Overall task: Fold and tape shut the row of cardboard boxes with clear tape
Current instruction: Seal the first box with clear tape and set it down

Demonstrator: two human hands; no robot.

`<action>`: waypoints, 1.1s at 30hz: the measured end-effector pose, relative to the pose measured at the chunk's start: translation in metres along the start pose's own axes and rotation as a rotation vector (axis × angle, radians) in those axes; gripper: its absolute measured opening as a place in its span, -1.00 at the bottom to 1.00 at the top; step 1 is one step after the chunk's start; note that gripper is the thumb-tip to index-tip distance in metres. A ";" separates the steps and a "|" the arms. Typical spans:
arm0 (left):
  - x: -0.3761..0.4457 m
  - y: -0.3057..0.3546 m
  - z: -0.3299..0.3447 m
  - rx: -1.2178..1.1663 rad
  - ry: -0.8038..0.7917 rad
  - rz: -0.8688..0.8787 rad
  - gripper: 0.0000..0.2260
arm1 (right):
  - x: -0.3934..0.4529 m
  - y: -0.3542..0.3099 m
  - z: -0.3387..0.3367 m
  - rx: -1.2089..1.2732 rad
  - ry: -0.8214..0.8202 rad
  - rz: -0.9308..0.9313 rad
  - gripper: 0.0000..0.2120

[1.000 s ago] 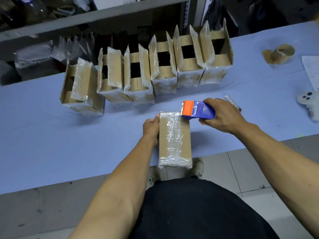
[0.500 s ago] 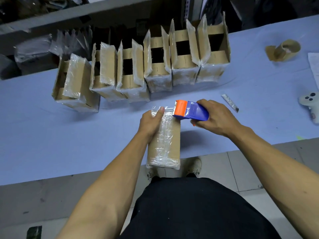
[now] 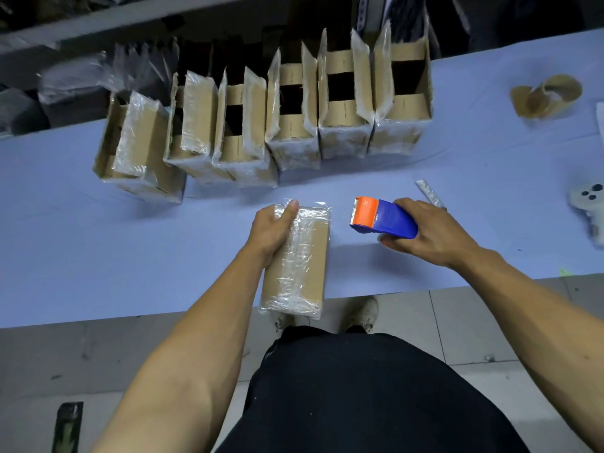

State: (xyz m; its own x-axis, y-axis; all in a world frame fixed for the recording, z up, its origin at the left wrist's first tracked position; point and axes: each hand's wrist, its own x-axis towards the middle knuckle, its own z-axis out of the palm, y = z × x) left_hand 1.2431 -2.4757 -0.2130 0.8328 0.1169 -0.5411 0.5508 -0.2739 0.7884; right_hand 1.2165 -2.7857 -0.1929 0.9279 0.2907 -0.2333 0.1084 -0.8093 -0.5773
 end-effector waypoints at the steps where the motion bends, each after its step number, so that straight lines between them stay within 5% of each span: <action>1: 0.000 0.000 0.000 -0.001 -0.002 -0.004 -0.57 | 0.002 0.001 0.001 -0.029 0.002 -0.003 -0.65; 18: 0.001 -0.005 0.003 0.039 0.015 0.040 -0.63 | 0.055 -0.088 0.037 -0.687 -0.006 0.167 -0.61; 22: 0.002 -0.011 -0.010 -0.006 0.024 0.007 -0.57 | 0.056 -0.074 0.050 -0.622 0.085 0.296 -0.35; 27: -0.002 -0.013 -0.011 -0.192 0.038 -0.036 -0.39 | 0.063 -0.078 0.081 -0.404 -0.079 0.320 -0.23; 30: -0.005 -0.017 -0.010 -0.209 0.125 -0.002 -0.57 | 0.063 -0.074 0.087 -0.329 -0.048 0.265 -0.40; 33: -0.006 -0.023 -0.013 -0.197 0.163 0.074 -0.82 | 0.058 -0.083 0.089 -0.009 0.258 0.304 -0.76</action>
State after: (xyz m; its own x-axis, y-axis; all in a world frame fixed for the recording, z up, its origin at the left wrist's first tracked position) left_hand 1.2264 -2.4580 -0.2245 0.8605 0.2602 -0.4380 0.4748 -0.0982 0.8746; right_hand 1.2298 -2.6562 -0.2284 0.9772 -0.0997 -0.1876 -0.1830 -0.8435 -0.5051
